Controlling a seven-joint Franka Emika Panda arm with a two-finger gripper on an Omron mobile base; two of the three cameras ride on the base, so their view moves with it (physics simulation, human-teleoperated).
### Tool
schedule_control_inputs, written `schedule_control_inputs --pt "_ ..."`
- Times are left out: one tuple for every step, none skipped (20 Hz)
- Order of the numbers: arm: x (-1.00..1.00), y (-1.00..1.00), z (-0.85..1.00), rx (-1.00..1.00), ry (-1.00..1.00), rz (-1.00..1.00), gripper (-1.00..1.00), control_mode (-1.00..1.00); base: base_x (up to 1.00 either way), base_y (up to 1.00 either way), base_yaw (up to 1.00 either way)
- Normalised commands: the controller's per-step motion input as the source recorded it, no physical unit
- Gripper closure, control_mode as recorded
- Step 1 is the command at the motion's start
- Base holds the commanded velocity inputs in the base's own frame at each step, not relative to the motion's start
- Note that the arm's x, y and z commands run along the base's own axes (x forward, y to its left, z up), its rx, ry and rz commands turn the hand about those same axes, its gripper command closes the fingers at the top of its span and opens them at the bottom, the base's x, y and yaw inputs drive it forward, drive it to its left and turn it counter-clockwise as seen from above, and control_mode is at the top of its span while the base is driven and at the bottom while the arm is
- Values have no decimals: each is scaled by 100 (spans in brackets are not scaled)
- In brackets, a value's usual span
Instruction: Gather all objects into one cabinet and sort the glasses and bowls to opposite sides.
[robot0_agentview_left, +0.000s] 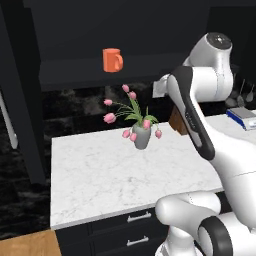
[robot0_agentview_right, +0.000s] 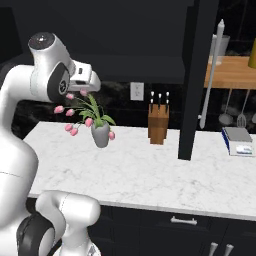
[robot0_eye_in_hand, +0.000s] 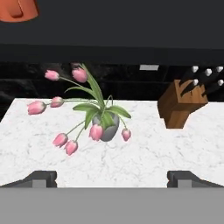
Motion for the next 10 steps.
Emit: schedule_control_inputs --pt "-4 0 55 0 -10 -7 -100 -100 0 0 0" --pt "-4 0 56 0 -13 -7 -100 -100 0 0 0" --pt "-7 1 59 0 -20 -8 -100 -100 0 0 0" --pt "-12 4 60 0 -25 -6 -100 -100 0 0 0" --pt "-11 2 63 0 -29 -6 -100 -100 0 0 0" --pt "-21 4 54 0 -23 -8 -100 -100 0 0 0" --pt "-19 13 58 0 -27 -9 -100 -100 0 0 0" --pt "-19 15 59 0 -29 -10 -100 -100 0 0 0" --pt "-21 18 66 1 -33 -11 -100 -100 0 0 0" --pt "-16 21 69 4 -36 -11 -100 -100 0 0 0"
